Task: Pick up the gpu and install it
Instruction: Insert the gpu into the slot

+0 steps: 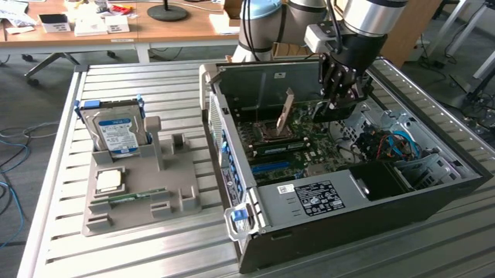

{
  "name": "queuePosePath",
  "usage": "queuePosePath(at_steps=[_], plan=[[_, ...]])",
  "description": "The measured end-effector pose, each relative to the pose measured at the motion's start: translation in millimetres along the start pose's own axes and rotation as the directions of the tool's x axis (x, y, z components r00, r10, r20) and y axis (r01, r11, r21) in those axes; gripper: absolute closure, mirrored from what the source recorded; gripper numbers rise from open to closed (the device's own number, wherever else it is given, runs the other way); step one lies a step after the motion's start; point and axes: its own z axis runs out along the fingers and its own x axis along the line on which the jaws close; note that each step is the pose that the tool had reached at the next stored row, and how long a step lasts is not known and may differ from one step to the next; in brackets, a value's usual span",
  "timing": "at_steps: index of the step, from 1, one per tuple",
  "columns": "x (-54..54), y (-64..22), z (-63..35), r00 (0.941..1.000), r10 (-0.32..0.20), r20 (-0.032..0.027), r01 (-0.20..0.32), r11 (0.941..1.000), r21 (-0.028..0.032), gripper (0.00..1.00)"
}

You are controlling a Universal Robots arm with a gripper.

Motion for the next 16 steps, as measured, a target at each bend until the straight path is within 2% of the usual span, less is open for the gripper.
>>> queuePosePath(at_steps=[8, 16], plan=[[0.3, 6.5, 2.5, 1.0, 0.007, -0.0005, -0.007, 1.0, 0.0005, 0.73], [0.4, 7.2, 3.0, 0.9999, 0.015, -0.0009, -0.015, 0.9999, 0.0011, 0.73]])
